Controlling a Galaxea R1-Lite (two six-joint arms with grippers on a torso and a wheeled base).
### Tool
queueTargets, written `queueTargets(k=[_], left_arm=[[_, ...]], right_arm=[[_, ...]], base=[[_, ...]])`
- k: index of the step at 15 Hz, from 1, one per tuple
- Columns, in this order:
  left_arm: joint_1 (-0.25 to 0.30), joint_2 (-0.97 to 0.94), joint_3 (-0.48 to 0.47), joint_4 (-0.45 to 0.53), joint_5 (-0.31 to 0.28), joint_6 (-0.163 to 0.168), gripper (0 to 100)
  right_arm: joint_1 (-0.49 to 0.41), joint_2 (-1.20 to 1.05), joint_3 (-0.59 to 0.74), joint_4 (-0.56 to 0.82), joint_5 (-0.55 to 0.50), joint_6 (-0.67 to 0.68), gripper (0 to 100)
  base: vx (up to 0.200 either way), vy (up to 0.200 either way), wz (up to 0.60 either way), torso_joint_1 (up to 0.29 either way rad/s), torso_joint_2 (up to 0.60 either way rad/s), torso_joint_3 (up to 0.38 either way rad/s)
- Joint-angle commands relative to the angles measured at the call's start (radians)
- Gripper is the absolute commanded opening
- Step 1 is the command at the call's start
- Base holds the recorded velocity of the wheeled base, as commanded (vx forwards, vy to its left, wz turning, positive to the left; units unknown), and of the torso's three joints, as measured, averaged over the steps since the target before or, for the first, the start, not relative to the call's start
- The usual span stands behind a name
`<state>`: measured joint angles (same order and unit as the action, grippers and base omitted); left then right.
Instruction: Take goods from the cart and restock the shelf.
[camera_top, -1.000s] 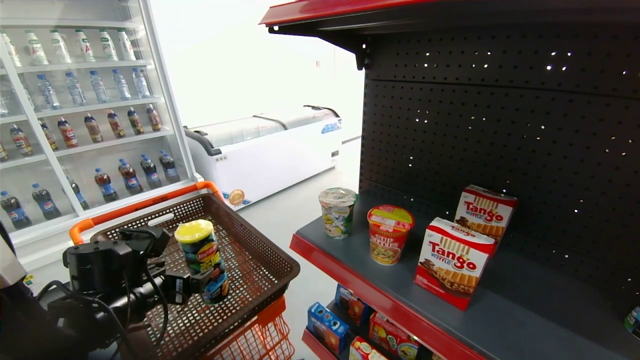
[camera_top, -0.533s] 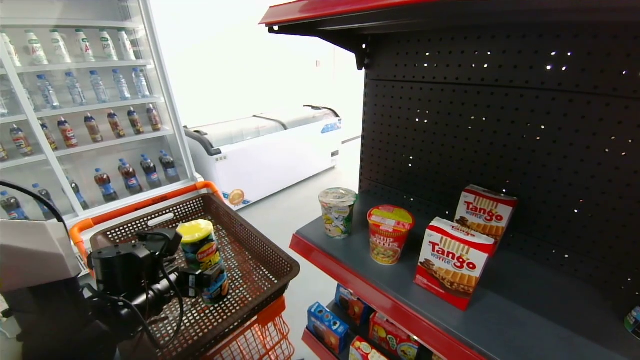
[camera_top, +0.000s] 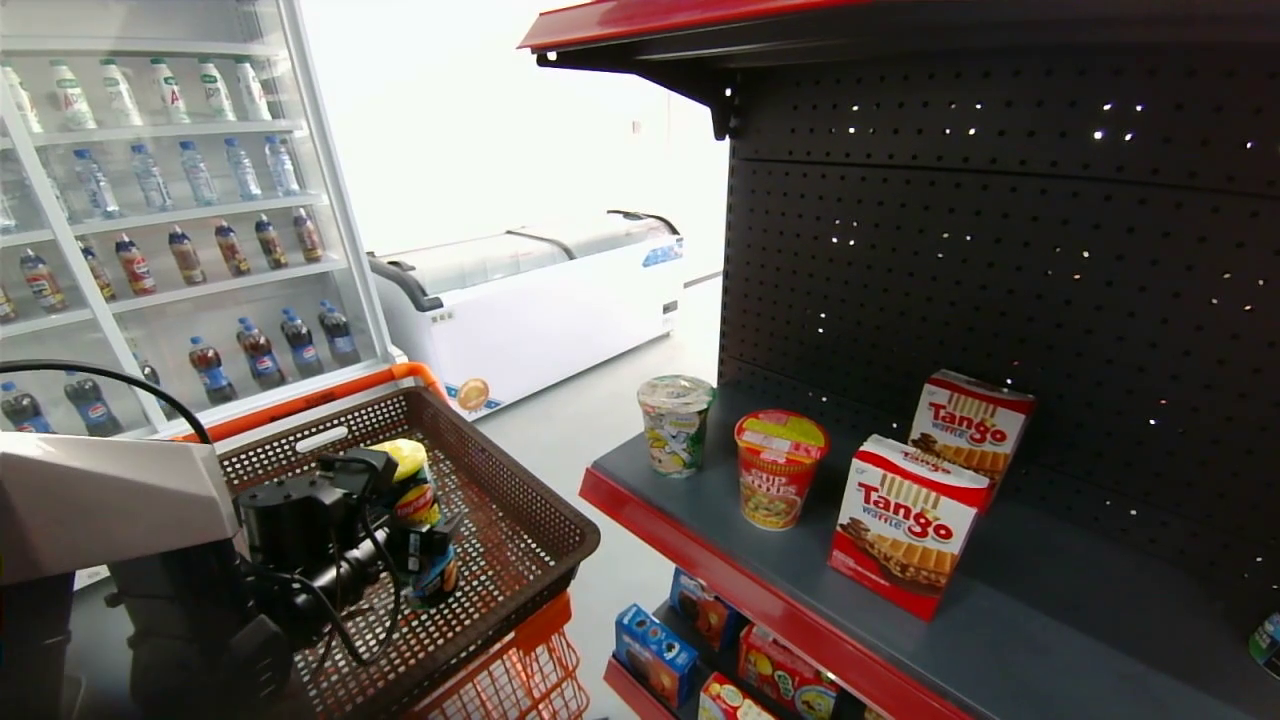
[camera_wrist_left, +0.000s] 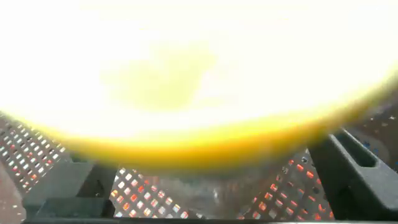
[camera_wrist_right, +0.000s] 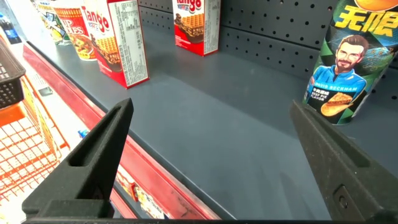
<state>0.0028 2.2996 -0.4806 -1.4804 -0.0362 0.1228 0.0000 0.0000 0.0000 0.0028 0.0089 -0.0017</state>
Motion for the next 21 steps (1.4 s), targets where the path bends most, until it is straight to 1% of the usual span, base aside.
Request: queueTargets(k=[1, 3, 4, 6, 8, 9, 10, 11, 12, 13, 14, 15, 16, 17, 18, 19, 20, 21], left_arm=[[-0.007, 0.031, -0.023, 0.003, -0.001, 0.0, 100], [-0.01, 0.038, -0.024, 0.015, -0.002, 0.0, 100], [-0.01, 0.04, -0.027, 0.015, -0.002, 0.0, 0], [-0.009, 0.041, -0.07, 0.038, 0.001, 0.005, 0], [0.002, 0.027, -0.079, 0.131, 0.004, 0.043, 0], [0.002, -0.006, -0.093, 0.177, 0.007, 0.052, 0], [0.0, -0.035, -0.096, 0.193, 0.012, 0.044, 0], [-0.001, -0.109, -0.108, 0.235, 0.013, 0.012, 0], [0.0, -0.173, -0.121, 0.292, 0.018, -0.002, 0], [0.0, -0.219, -0.13, 0.354, 0.024, 0.0, 0], [-0.009, -0.344, -0.159, 0.517, 0.018, -0.014, 0], [-0.017, -0.405, -0.177, 0.591, 0.009, -0.043, 0], [-0.026, -0.491, -0.174, 0.66, -0.016, -0.08, 0], [-0.029, -0.585, -0.171, 0.726, -0.068, -0.097, 0], [-0.032, -0.634, -0.161, 0.772, -0.099, -0.11, 0], [-0.03, -0.715, -0.138, 0.824, -0.102, -0.144, 0], [-0.04, -0.77, -0.119, 0.845, -0.105, -0.161, 0], [-0.072, -0.856, -0.073, 0.861, -0.106, -0.163, 0]], right_arm=[[0.0, 0.002, 0.0, 0.0, 0.0, 0.0, 100], [0.0, 0.002, 0.0, 0.0, 0.0, 0.0, 100], [0.0, 0.002, 0.0, 0.0, 0.0, -0.001, 100], [0.0, 0.002, 0.0, 0.0, 0.0, 0.0, 100], [0.0, 0.002, 0.0, 0.0, 0.0, 0.0, 100], [0.0, 0.002, 0.0, 0.0, 0.0, 0.0, 100], [0.0, 0.002, 0.0, 0.0, 0.0, 0.0, 100], [0.0, 0.002, 0.0, 0.0, 0.0, 0.0, 100], [0.0, 0.002, 0.0, 0.0, 0.0, -0.001, 100], [0.0, 0.002, 0.0, 0.0, 0.0, 0.0, 100], [0.0, 0.002, 0.0, 0.0, 0.0, 0.0, 100], [0.0, 0.002, 0.0, 0.0, 0.0, 0.0, 100], [0.0, 0.002, 0.0, 0.0, 0.0, 0.0, 100], [0.0, 0.002, 0.0, 0.0, 0.0, -0.001, 100], [0.0, 0.002, 0.0, 0.0, 0.0, 0.0, 100], [0.0, 0.002, 0.0, 0.0, 0.0, -0.001, 100], [0.0, 0.002, 0.0, 0.0, 0.0, 0.0, 100], [0.0, 0.002, 0.0, 0.0, 0.0, -0.001, 100]], base=[[0.0, 0.0, 0.0, 0.0, 0.0, 0.0], [0.0, 0.0, 0.0, 0.0, 0.0, 0.0], [0.0, 0.0, 0.0, 0.0, 0.0, 0.0], [0.0, 0.0, 0.0, 0.0, 0.0, 0.0], [0.0, 0.0, 0.0, 0.0, 0.0, 0.0], [0.0, 0.0, 0.0, 0.0, 0.0, 0.0], [0.0, 0.0, 0.0, 0.0, 0.0, 0.0], [0.0, 0.0, 0.0, 0.0, 0.0, 0.0], [0.0, 0.0, 0.0, 0.0, 0.0, 0.0], [0.0, 0.0, 0.0, 0.0, 0.0, 0.0], [0.0, 0.0, 0.0, 0.0, 0.0, 0.0], [0.0, 0.0, 0.0, 0.0, 0.0, 0.0], [0.0, 0.0, 0.0, 0.0, 0.0, 0.0], [0.0, 0.0, 0.0, 0.0, 0.0, 0.0], [0.0, 0.0, 0.0, 0.0, 0.0, 0.0], [0.0, 0.0, 0.0, 0.0, 0.0, 0.0], [0.0, 0.0, 0.0, 0.0, 0.0, 0.0], [0.0, 0.0, 0.0, 0.0, 0.0, 0.0]])
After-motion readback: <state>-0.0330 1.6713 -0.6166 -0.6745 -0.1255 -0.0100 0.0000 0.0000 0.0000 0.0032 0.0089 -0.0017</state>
